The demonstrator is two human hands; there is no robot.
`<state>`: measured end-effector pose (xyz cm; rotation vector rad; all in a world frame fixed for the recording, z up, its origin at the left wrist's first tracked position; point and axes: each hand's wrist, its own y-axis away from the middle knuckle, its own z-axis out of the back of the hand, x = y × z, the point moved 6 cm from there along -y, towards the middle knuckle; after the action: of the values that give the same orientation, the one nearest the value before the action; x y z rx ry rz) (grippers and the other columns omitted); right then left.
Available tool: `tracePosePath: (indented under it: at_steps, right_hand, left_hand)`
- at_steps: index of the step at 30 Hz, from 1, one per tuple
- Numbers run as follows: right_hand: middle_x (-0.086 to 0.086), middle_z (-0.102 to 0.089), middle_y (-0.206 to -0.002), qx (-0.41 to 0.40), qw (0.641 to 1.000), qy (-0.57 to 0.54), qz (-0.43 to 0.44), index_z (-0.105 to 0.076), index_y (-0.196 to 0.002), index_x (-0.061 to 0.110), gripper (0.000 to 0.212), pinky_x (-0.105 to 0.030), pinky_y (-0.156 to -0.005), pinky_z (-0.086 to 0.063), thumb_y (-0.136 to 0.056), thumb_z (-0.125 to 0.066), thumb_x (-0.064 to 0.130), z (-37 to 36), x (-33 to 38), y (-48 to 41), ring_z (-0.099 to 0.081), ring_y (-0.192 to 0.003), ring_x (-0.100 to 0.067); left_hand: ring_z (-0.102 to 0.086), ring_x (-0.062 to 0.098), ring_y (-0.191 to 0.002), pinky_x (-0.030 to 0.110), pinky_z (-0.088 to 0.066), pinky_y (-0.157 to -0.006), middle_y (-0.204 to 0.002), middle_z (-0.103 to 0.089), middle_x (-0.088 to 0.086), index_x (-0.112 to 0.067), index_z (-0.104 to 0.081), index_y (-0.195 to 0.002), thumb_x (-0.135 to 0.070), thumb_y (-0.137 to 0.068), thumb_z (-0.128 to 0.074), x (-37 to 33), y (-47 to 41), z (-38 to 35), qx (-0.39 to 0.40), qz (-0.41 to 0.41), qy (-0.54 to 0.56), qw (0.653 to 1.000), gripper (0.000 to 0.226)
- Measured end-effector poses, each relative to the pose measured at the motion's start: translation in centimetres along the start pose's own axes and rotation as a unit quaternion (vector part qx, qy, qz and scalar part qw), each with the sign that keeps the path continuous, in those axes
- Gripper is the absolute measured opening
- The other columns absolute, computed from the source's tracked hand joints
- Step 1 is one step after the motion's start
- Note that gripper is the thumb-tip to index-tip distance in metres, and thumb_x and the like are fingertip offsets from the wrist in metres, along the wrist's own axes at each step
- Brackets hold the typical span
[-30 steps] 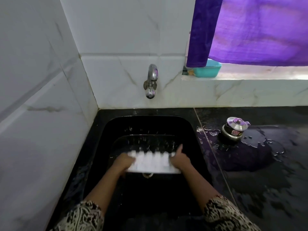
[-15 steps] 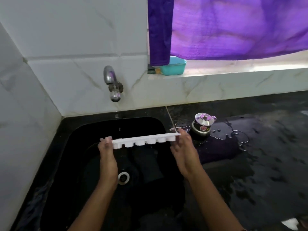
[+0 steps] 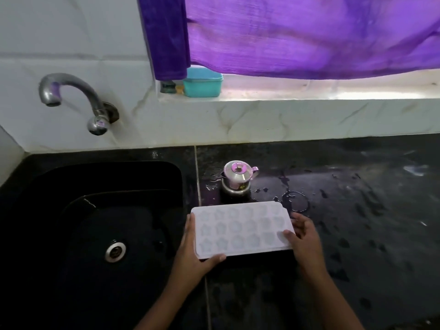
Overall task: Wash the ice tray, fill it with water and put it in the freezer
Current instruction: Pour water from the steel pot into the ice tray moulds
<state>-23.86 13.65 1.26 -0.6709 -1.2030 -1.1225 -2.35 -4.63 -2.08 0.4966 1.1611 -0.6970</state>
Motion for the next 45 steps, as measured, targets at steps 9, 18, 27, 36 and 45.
tracePosePath:
  at_steps: [9, 18, 27, 36, 45]
  right_hand:
    - [-0.001, -0.061, -0.116, 0.033, 0.944, 0.327, 0.040, -0.059, -0.122, 0.020, 0.039, -0.039, -0.096, -0.036, -0.083, -0.062, 0.018, 1.9, -1.9, -3.6, -0.050, -0.111, -0.023]
    - [0.003, -0.057, -0.110, 0.067, 0.907, 0.409, 0.068, -0.056, -0.112, 0.022, 0.027, -0.034, -0.090, -0.033, -0.086, -0.057, 0.027, 2.3, -1.0, -4.7, -0.054, -0.105, -0.020]
    - [0.003, -0.052, -0.116, 0.118, 0.777, 0.601, 0.149, -0.052, -0.114, 0.023, 0.028, -0.032, -0.085, -0.038, -0.091, -0.049, 0.039, 1.5, 1.8, -5.2, -0.053, -0.108, -0.017]
    - [0.000, -0.059, -0.118, 0.224, 0.965, 0.074, 0.115, -0.058, -0.123, 0.018, 0.034, -0.026, -0.085, -0.045, -0.092, -0.056, 0.034, -6.1, 8.4, -12.6, -0.057, -0.107, -0.015]
    - [-0.006, -0.052, -0.074, 0.223, 0.972, -0.077, -0.001, -0.050, -0.066, 0.018, 0.033, -0.034, -0.068, -0.040, -0.084, -0.065, 0.042, -12.1, 5.0, -14.9, -0.046, -0.071, -0.019]
  left_hand:
    - [-0.007, 0.021, -0.151, 0.029, -0.002, -0.120, -0.158, 0.004, -0.018, -0.025, 0.009, -0.155, -0.106, -0.041, -0.026, 1.2, -0.6, -3.2, 0.005, 0.096, -0.245, 0.965, 0.144]
    - [0.012, 0.007, -0.144, 0.027, 0.003, -0.118, -0.154, 0.022, -0.022, -0.034, 0.026, -0.145, -0.100, -0.056, -0.013, 0.0, -0.3, -3.6, -0.018, 0.060, -0.317, 0.946, 0.118]
    - [0.014, 0.002, -0.146, 0.024, 0.009, -0.117, -0.158, 0.013, -0.020, -0.035, 0.015, -0.149, -0.099, -0.063, -0.025, 0.4, -0.8, -3.8, -0.016, 0.044, -0.339, 0.940, 0.115]
    - [0.009, 0.003, -0.146, 0.027, 0.003, -0.118, -0.157, 0.009, -0.020, -0.033, 0.008, -0.154, -0.102, -0.058, -0.023, 0.5, -1.3, -3.9, -0.023, 0.053, -0.372, 0.927, 0.122]
    - [0.006, 0.001, -0.146, 0.026, 0.003, -0.118, -0.157, 0.006, -0.022, -0.032, 0.003, -0.156, -0.099, -0.060, -0.030, 0.1, -1.2, -4.0, -0.026, 0.057, -0.369, 0.927, 0.121]
